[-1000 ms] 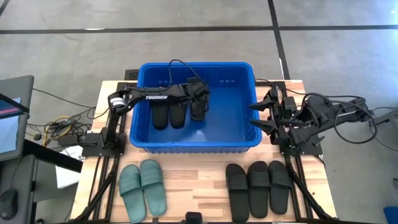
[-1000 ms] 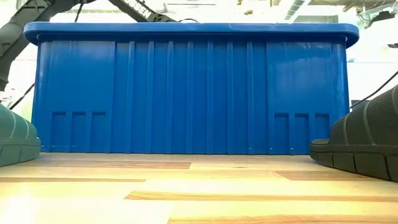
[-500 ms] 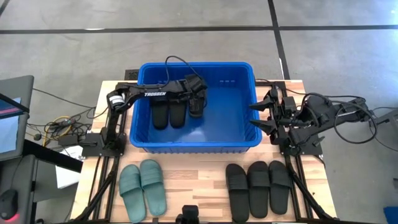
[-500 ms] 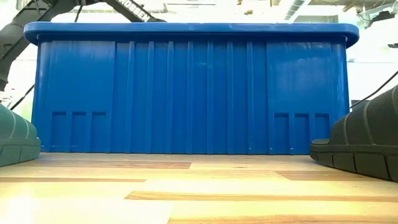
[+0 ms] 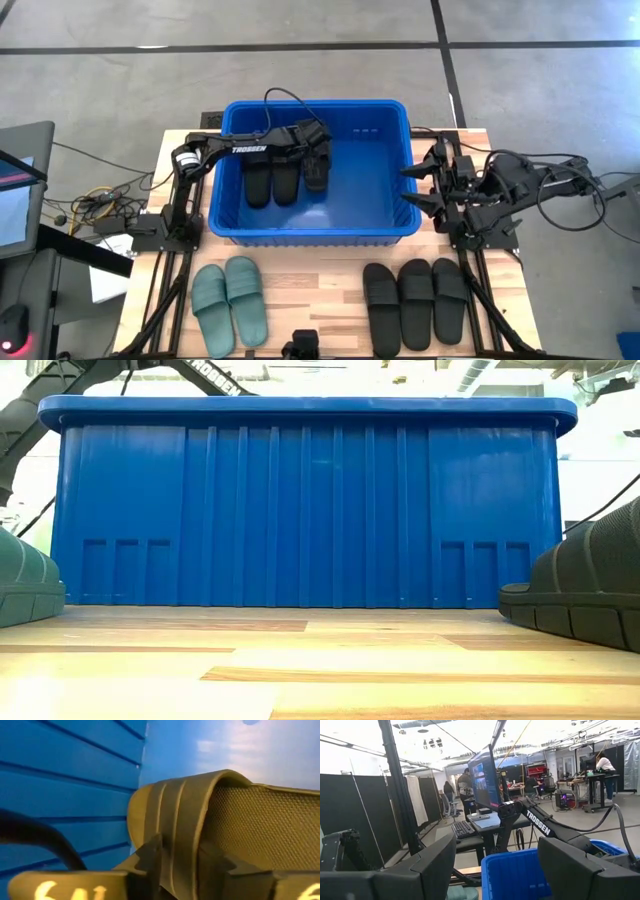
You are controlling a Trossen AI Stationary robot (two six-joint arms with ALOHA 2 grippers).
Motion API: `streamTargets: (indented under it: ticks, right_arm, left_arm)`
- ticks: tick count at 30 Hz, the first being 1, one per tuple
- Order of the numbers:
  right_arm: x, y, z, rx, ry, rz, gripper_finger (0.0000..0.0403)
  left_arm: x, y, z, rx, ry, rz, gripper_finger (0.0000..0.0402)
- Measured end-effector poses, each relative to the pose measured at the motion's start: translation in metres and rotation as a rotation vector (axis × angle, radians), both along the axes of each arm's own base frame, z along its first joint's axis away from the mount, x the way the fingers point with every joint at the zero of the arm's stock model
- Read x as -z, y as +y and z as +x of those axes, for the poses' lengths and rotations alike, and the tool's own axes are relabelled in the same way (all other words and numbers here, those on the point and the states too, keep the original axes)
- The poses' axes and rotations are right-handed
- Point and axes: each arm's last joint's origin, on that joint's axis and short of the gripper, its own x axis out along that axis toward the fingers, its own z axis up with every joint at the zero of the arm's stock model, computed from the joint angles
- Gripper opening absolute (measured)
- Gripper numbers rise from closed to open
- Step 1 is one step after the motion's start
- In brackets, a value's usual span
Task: Pick and place slides into bin
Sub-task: Put the black slide into the blue bin
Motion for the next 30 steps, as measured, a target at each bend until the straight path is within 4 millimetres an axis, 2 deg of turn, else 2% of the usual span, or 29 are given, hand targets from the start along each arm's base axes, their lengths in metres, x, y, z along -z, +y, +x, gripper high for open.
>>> streamTargets:
  ticks: [10, 20, 30]
  right_arm:
    - [0.0012, 0.0001, 0.0002, 0.000, 0.013, -0.003, 0.0265]
    - [0.0014, 0.0004, 0.0002, -0.003, 0.014, 0.000, 0.0265]
    - [0.0018, 0.0004, 0.0002, -0.004, 0.019, 0.003, 0.0265]
  left_arm:
    - [0.0045, -0.0033, -0.0064, 0.026, 0.085, -0.043, 0.0128]
    - [0.0054, -0.0046, -0.0072, -0.017, 0.062, -0.085, 0.0141]
    - [0.0061, -0.0087, -0.0088, -0.036, 0.039, -0.181, 0.0173]
